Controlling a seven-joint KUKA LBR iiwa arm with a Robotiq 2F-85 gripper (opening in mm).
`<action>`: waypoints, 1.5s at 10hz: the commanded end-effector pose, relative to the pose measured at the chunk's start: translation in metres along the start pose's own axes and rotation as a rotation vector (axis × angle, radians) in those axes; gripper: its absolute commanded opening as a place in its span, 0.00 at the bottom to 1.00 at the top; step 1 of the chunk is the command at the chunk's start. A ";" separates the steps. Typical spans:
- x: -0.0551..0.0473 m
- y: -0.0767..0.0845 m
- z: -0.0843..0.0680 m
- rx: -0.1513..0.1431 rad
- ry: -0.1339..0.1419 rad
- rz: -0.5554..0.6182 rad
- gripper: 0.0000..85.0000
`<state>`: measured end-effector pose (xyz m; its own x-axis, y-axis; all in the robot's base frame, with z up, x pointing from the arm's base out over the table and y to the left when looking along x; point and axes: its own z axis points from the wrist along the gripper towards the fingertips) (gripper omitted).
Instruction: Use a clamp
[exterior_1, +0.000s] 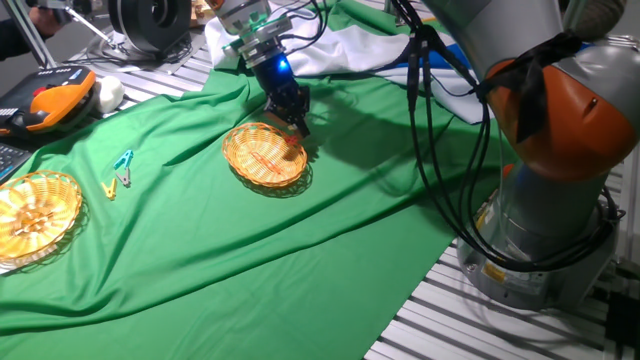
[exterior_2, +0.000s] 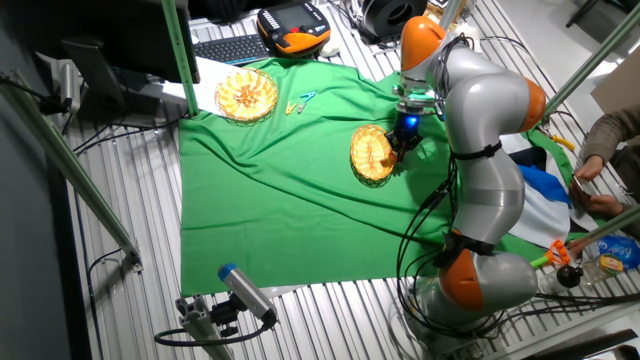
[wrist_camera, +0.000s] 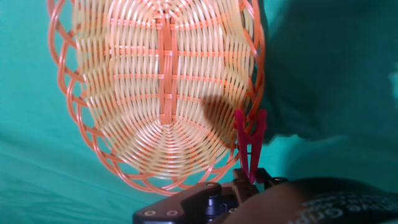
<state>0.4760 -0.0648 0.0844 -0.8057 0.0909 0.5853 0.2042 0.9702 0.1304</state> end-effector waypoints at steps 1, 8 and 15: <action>0.000 0.000 0.000 0.004 -0.001 0.000 0.40; 0.002 0.003 -0.004 0.017 -0.024 0.007 0.40; 0.020 -0.009 -0.047 0.124 -0.162 -0.095 0.20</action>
<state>0.4851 -0.0838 0.1342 -0.8908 0.0193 0.4541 0.0595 0.9954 0.0744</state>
